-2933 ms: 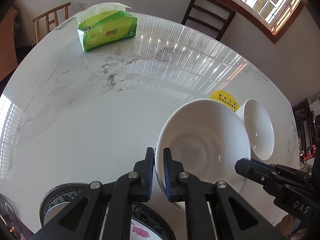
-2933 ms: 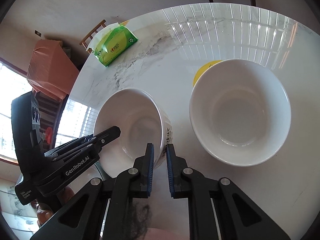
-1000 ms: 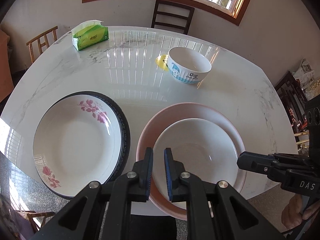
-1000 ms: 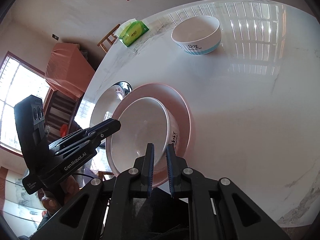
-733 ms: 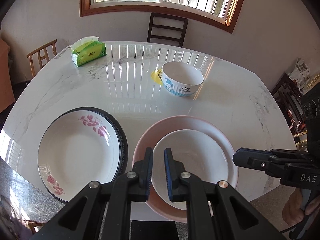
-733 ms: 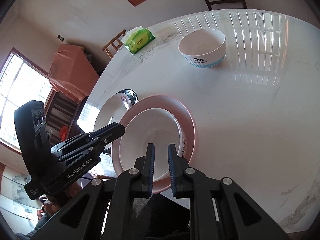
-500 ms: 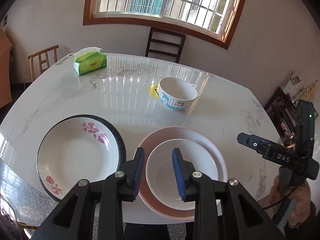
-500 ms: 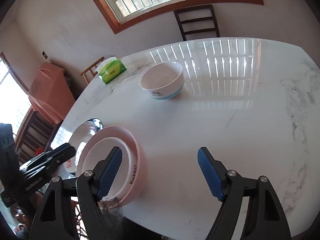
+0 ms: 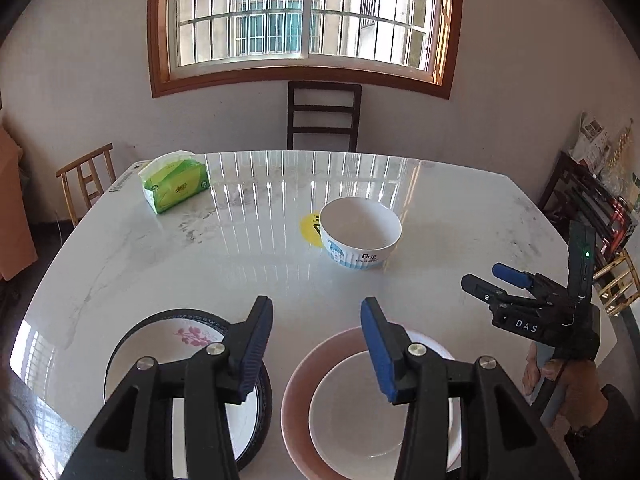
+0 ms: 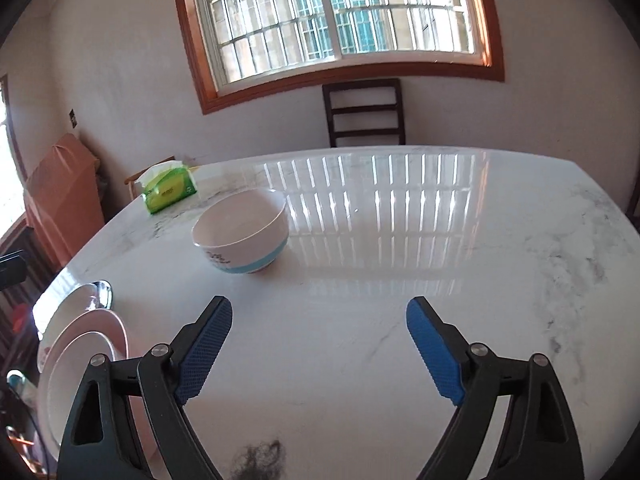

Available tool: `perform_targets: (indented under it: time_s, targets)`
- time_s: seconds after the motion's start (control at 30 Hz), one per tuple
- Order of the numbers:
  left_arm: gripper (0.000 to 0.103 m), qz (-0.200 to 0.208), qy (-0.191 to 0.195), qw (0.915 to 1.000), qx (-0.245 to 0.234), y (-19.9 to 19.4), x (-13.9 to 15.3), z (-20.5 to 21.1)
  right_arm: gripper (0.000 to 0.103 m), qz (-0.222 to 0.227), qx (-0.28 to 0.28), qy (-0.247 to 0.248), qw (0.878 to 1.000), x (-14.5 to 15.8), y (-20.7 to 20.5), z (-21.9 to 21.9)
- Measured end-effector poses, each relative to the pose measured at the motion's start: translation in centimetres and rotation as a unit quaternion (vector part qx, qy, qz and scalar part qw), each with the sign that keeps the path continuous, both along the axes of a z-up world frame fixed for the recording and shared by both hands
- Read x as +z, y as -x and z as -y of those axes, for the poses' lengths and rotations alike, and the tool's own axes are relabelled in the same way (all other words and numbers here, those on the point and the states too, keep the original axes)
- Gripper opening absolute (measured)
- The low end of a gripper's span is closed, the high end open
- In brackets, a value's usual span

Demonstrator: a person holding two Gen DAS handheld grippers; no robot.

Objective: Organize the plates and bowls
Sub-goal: 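Move to the white-and-blue Dog bowl and close both tools on its rim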

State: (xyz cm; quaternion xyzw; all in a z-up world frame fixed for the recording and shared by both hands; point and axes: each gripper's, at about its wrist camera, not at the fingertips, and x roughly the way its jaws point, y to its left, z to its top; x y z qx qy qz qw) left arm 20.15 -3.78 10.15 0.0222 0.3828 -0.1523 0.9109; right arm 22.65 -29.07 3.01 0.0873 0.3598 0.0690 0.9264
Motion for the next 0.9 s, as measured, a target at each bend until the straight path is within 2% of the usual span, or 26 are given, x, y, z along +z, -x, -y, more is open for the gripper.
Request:
perform_targets:
  time_s: [0.03,0.07,0.13,0.23,0.37,0.5,0.53,0.67,0.7,0.8,0.87,0.9]
  targets:
    - [0.047,-0.012,0.003,0.9999,-0.006,-1.2,-0.2,0.1,0.080,-0.005,-0.004,0.003,1.000,0.0,-0.6,0.1]
    - [0.047,-0.021,0.008,0.9997,-0.006,-2.4,-0.4,0.1,0.079,0.013,-0.017,0.009,1.000,0.3,-0.7,0.3]
    - [0.047,-0.031,0.026,0.9992,0.004,-4.5,-0.7,-0.2,0.079,0.082,-0.045,0.033,0.995,1.0,-0.2,0.8]
    - [0.047,-0.029,0.044,0.9984,0.020,-7.0,-1.2,-0.7,0.080,0.160,-0.079,0.070,0.981,1.4,0.5,1.1]
    - [0.047,-0.012,0.033,0.9987,0.038,-9.3,-2.0,-0.7,0.087,0.227,-0.111,0.099,0.963,0.8,1.7,0.8]
    - [0.047,-0.046,0.048,0.9973,0.032,-11.6,-3.9,-0.6,0.094,0.247,-0.129,0.148,0.949,0.6,2.5,-0.7]
    - [0.047,-0.058,0.057,0.9962,0.032,-12.2,-4.5,-0.6,0.099,0.250,-0.143,0.164,0.944,0.6,2.7,-1.0]
    - [0.047,-0.109,0.112,0.9872,0.033,-13.9,-6.6,-1.0,0.102,0.233,-0.204,0.179,0.934,0.5,3.8,-0.4]
    - [0.047,-0.113,0.114,0.9864,0.034,-14.1,-6.8,-1.0,0.102,0.220,-0.220,0.179,0.933,0.4,4.0,0.1]
    - [0.047,-0.107,0.091,0.9896,0.030,-14.7,-6.8,-0.4,0.102,0.216,-0.209,0.127,0.945,0.4,4.5,1.8]
    - [0.047,-0.101,0.068,0.9923,0.022,-15.1,-6.3,0.1,0.102,0.200,-0.188,0.122,0.954,0.2,4.0,1.7]
    - [0.047,-0.097,0.062,0.9932,0.015,-15.2,-6.2,0.4,0.102,0.205,-0.175,0.127,0.955,0.2,4.1,1.2]
